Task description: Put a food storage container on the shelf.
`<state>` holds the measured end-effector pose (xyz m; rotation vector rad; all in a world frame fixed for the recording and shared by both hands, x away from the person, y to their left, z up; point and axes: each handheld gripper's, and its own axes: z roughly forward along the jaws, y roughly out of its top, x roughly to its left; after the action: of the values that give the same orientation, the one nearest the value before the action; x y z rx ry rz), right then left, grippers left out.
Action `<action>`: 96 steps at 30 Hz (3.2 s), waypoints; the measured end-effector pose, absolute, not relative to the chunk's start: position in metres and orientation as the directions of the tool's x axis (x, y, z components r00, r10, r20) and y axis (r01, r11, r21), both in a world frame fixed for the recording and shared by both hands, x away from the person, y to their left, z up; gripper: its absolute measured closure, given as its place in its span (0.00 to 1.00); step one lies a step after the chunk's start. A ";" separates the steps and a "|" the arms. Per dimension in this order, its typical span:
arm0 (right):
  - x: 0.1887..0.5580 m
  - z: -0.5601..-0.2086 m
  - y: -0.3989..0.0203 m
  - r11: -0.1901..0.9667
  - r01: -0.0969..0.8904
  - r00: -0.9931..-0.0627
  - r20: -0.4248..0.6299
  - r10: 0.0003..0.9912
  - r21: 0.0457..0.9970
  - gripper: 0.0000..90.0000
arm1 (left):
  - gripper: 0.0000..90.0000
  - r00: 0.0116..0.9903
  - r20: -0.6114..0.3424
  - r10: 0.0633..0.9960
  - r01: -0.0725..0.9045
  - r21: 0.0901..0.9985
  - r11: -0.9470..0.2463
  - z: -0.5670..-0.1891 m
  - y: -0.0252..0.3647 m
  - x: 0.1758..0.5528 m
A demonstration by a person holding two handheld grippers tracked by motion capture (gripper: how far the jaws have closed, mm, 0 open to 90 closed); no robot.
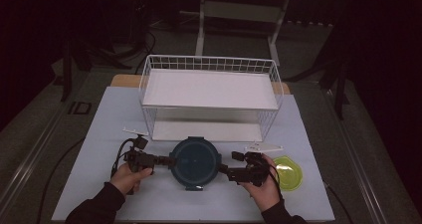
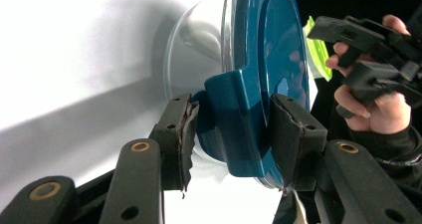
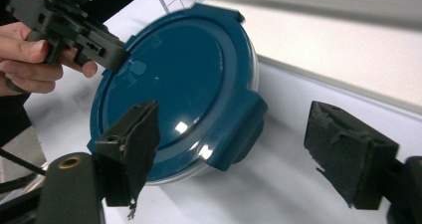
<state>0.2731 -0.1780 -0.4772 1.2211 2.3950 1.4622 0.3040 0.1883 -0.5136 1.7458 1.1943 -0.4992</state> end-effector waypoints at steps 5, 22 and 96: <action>0.274 -0.480 -0.178 0.233 0.587 -0.683 0.321 0.656 0.775 0.32 | 0.60 0.484 -0.720 0.497 0.858 0.501 -0.109 -0.512 0.188 0.300; 0.274 -0.489 -0.171 0.294 0.636 -0.707 0.386 0.593 0.713 0.48 | 0.63 0.586 -0.657 0.474 0.789 0.597 -0.148 -0.510 0.190 0.282; 0.306 -0.352 -0.200 0.099 0.617 -0.674 0.459 0.579 0.780 0.61 | 0.65 0.674 -0.553 0.489 0.661 0.747 -0.066 -0.364 0.165 0.304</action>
<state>0.3057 -0.1998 -0.3523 1.2825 2.3551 1.7042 0.3038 0.1650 -0.3635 1.7134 0.9347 -0.1826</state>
